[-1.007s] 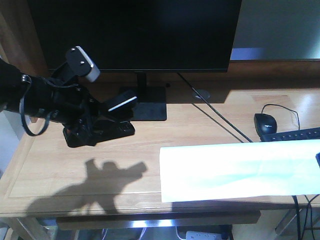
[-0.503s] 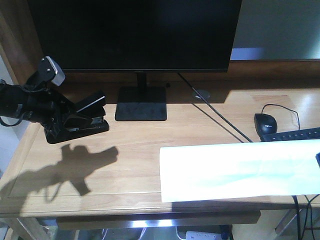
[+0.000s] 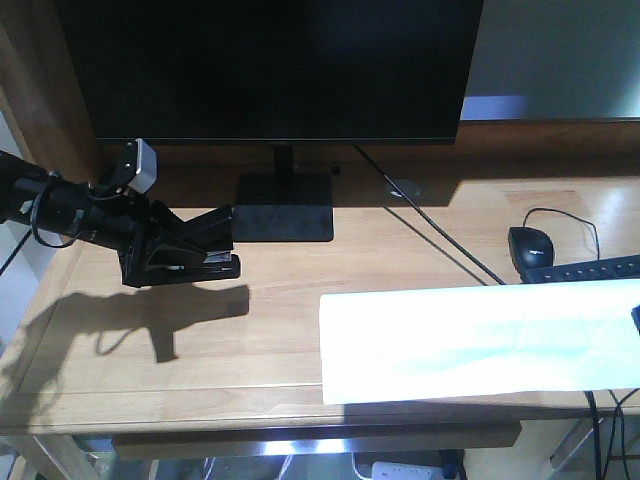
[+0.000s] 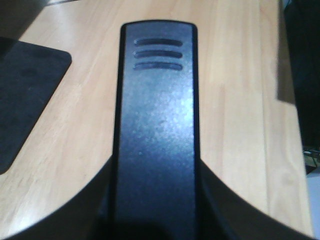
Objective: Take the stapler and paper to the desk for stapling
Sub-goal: 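Move the held black stapler with the left gripper down onto the desk, then set the stapler on the desk near the monitor base with the left gripper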
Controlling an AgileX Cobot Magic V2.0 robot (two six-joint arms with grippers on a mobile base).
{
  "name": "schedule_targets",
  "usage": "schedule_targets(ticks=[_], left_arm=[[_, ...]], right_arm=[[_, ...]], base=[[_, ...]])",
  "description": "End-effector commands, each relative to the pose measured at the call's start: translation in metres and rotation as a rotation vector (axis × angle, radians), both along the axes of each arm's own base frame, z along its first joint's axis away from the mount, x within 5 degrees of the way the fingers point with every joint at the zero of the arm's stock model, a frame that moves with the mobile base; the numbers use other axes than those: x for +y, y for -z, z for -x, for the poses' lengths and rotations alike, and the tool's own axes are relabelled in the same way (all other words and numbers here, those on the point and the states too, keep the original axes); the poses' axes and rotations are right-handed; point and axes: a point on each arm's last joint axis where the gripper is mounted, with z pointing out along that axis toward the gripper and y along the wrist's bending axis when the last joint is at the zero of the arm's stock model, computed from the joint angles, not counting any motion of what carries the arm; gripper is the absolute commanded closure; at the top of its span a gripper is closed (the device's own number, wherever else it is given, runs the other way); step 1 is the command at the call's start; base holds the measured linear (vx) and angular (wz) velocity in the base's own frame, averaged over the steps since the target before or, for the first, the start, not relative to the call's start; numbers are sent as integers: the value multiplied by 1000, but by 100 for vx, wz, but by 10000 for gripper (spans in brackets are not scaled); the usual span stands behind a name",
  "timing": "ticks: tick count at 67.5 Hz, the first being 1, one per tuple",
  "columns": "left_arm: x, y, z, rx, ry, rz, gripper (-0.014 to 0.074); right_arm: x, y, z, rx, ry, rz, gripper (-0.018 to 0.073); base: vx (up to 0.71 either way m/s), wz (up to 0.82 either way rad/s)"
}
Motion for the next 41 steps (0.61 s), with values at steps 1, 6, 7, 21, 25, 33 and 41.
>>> schedule_targets(ticks=[1, 6, 7, 21, 25, 33, 41], left_arm=[[-7, -34, -2, -87, 32, 112, 601], [-8, -26, -4, -105, 44, 101, 599], [-8, -25, -5, -107, 46, 98, 598], [-14, 1, -11, -95, 49, 76, 587], [-16, 8, -13, -90, 46, 67, 582], [-19, 22, -15, -68, 35, 55, 567], [-19, 31, -17, -56, 23, 39, 538]], right_arm=[[0, -11, 1, -73, -13, -19, 567], [0, -11, 1, -73, -13, -19, 567], [0, -11, 1, -73, -13, -19, 567], [0, -11, 1, -73, -13, -19, 567], [0, -11, 1, -72, -12, -19, 567], [0, -11, 1, -72, -12, -19, 567], [0, -11, 1, -72, -12, -19, 567]], base=[[0, 0], [0, 0], [0, 0], [0, 0], [0, 0], [0, 0], [0, 0]])
